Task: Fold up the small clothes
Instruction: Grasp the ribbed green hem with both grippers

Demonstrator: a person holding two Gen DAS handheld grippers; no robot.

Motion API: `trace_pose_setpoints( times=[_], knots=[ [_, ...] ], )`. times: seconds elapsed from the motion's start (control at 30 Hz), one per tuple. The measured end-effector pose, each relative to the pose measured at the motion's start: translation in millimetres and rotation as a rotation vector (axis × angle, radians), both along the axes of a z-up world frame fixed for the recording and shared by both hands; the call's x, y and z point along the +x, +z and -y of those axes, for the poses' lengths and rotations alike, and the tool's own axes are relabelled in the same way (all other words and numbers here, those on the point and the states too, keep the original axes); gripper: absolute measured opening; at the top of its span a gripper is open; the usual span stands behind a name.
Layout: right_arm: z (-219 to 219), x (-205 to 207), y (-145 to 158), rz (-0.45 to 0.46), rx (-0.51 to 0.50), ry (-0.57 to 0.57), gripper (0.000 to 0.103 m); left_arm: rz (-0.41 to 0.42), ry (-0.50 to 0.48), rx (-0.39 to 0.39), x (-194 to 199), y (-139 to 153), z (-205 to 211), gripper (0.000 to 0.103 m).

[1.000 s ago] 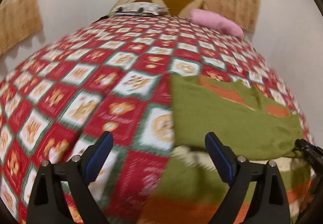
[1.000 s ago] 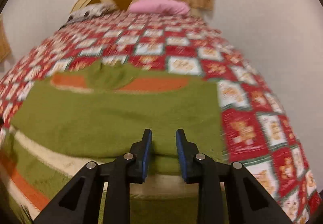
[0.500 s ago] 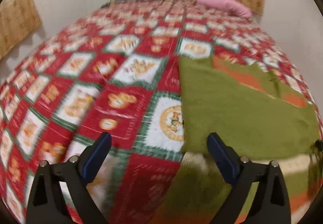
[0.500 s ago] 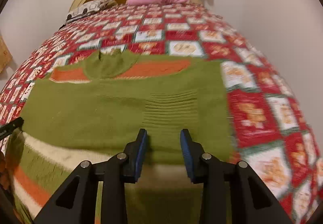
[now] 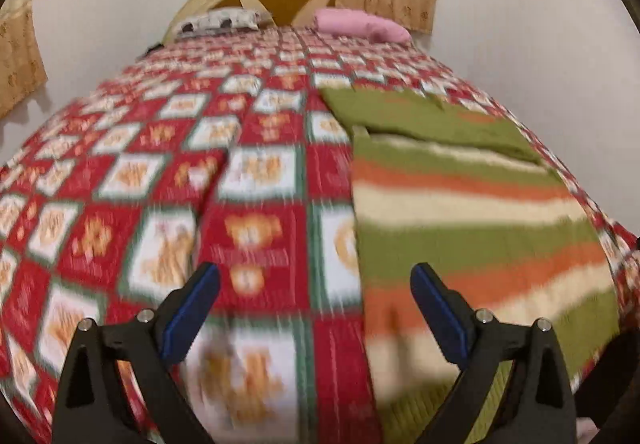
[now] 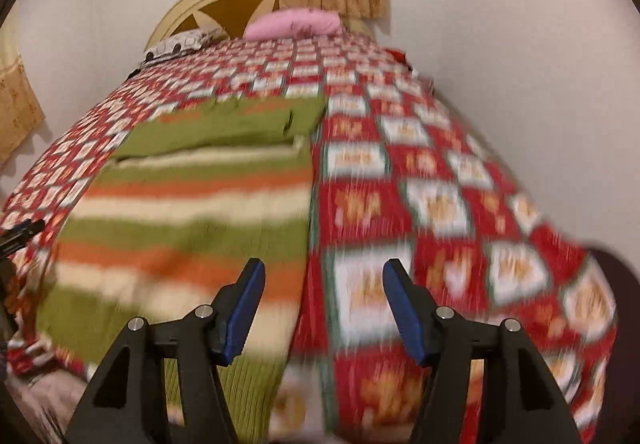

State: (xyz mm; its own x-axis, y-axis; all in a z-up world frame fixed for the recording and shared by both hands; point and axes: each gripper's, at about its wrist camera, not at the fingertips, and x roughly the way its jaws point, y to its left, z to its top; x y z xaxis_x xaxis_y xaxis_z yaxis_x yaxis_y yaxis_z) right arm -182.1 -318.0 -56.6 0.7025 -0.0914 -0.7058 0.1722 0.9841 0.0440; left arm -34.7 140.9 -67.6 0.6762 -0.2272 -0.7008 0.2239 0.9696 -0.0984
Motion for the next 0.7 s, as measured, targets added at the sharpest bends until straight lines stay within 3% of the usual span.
trace_pose_setpoints(
  times=[0.13, 0.37, 0.47, 0.6, 0.7],
  knots=[
    [-12, -23, -25, -0.031, 0.069, 0.022, 0.062, -0.003, -0.048, 0.005, -29, -9, 12, 0.098],
    [-52, -27, -69, -0.109, 0.063, 0.087, 0.062, -0.011, -0.078, 0.012, -62, -22, 24, 0.09],
    [-58, -24, -79, -0.133, 0.044, 0.084, 0.062, -0.056, -0.082, 0.021, -67, -32, 24, 0.089],
    [-66, -29, -81, -0.133, 0.053, 0.094, 0.062, -0.082, -0.076, -0.031, -76, -37, 18, 0.088],
    [-80, -30, -81, -0.159, -0.015, 0.124, 0.045, -0.083, -0.095, -0.036, -81, -35, 21, 0.067]
  ],
)
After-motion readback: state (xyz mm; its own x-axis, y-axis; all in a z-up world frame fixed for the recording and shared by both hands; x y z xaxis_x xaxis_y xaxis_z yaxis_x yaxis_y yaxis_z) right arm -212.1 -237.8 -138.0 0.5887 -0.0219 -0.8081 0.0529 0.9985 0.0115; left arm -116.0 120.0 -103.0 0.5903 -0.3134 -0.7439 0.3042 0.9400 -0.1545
